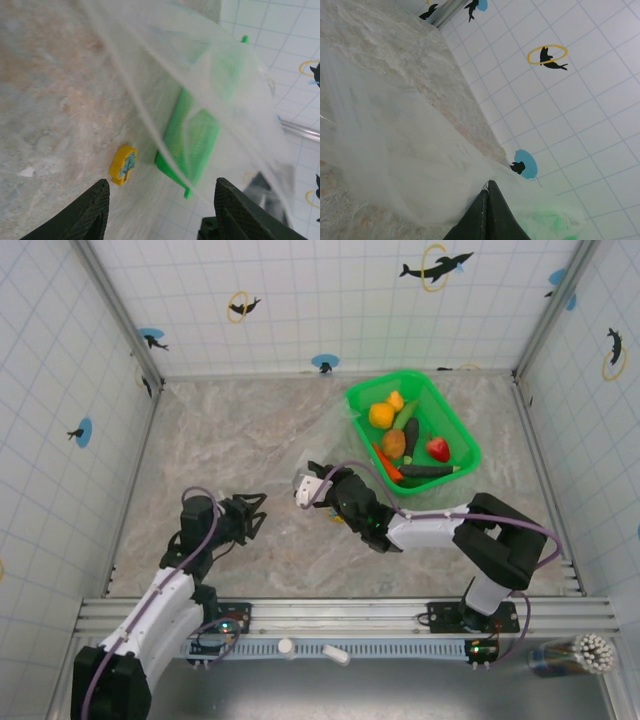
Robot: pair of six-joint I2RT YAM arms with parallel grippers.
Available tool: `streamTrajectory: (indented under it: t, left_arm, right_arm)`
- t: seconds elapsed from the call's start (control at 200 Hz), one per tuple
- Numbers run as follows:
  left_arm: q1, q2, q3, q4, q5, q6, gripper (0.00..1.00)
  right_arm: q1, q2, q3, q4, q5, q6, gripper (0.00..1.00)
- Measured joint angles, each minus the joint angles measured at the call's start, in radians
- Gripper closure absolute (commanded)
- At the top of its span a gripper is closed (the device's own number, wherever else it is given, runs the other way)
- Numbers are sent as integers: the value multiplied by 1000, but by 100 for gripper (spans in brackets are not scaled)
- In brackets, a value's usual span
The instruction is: Place the food in the zip-top bag and seal the zipper
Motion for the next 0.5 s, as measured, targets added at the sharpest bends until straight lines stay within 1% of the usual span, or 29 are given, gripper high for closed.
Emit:
streamTrajectory:
  t: [0.065, 0.225, 0.325, 0.36, 0.42, 0.46, 0.5]
  left_arm:
    - [-1, 20, -26, 31, -6, -26, 39]
    - [-1, 66, -28, 140, -17, -57, 37]
    - [-6, 102, -28, 207, -18, -73, 39]
    - [-13, 121, -28, 230, -20, -77, 42]
    - [-30, 154, -28, 266, -22, -88, 50]
    - [-45, 175, -27, 286, -25, -96, 58]
    - [-56, 191, -26, 299, -28, -97, 69]
  right_arm:
    - [2, 0, 0, 0, 0, 4, 100]
    - [18, 0, 0, -3, 0, 8, 100]
    - [26, 0, 0, -6, 0, 15, 100]
    - [27, 0, 0, -7, 0, 17, 100]
    - [31, 0, 0, -8, 0, 22, 100]
    - [32, 0, 0, -8, 2, 23, 100]
    - [33, 0, 0, -10, 4, 25, 100]
